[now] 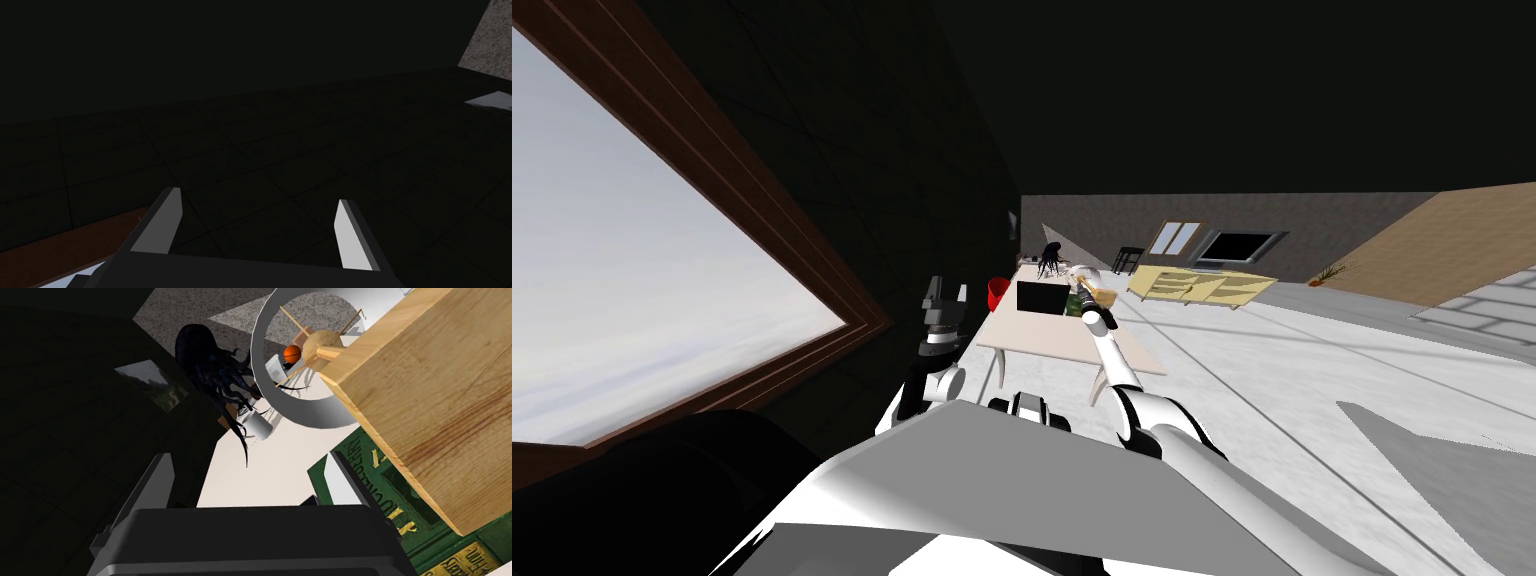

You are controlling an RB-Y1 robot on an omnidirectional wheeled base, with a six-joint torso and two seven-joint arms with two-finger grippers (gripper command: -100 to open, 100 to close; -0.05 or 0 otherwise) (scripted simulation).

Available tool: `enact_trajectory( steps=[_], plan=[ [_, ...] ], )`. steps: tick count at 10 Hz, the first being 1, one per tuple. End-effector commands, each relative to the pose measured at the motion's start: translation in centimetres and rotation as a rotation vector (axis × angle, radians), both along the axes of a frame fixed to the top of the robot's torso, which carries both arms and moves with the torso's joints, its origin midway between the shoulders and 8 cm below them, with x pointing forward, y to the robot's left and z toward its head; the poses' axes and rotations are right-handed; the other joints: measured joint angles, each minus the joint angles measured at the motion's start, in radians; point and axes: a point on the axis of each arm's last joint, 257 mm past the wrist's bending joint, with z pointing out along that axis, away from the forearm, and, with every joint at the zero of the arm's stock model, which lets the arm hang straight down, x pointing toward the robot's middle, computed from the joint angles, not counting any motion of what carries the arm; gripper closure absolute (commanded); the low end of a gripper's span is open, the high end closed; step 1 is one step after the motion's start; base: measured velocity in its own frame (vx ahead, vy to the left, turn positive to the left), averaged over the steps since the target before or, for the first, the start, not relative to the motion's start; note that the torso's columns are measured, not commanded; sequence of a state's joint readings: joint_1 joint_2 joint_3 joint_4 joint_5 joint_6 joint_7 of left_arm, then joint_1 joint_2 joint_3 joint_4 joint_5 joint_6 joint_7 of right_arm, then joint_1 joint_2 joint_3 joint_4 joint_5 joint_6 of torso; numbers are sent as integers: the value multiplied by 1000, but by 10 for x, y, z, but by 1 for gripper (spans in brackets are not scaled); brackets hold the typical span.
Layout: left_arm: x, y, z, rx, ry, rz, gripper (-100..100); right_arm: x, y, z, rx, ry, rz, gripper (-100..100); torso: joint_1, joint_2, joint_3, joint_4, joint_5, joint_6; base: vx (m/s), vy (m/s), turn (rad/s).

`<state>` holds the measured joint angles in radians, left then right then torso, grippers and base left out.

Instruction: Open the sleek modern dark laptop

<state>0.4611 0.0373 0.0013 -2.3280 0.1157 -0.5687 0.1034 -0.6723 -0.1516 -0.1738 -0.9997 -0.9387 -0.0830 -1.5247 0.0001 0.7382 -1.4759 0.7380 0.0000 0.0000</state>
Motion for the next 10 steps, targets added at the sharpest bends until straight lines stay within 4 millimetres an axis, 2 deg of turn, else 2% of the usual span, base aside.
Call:
enact_trajectory(
  steps=[1,2,5,6,9,10],
  plan=[
    [0,0,0,0,0,0,0,10,25,-11,128,40,49,-100,0,0,0,0,0,0,-27,-27,11],
    [0,0,0,0,0,0,0,10,25,-11,133,40,50,-100,-1,0,0,0,0,0,-20,-18,4],
    [0,0,0,0,0,0,0,17,54,-22,239,79,97,-100,1,0,0,0,0,0,-20,-9,7],
    [0,0,0,0,0,0,0,17,54,-22,239,79,97,-100,0,0,0,0,0,0,-15,-5,3],
    [0,0,0,0,0,0,0,18,85,-31,310,109,138,-100,0,0,0,0,0,0,-11,-6,1],
    [0,0,0,0,0,0,0,18,85,-31,310,109,138,-100,0,0,0,0,0,0,-8,-3,4]
  ],
)
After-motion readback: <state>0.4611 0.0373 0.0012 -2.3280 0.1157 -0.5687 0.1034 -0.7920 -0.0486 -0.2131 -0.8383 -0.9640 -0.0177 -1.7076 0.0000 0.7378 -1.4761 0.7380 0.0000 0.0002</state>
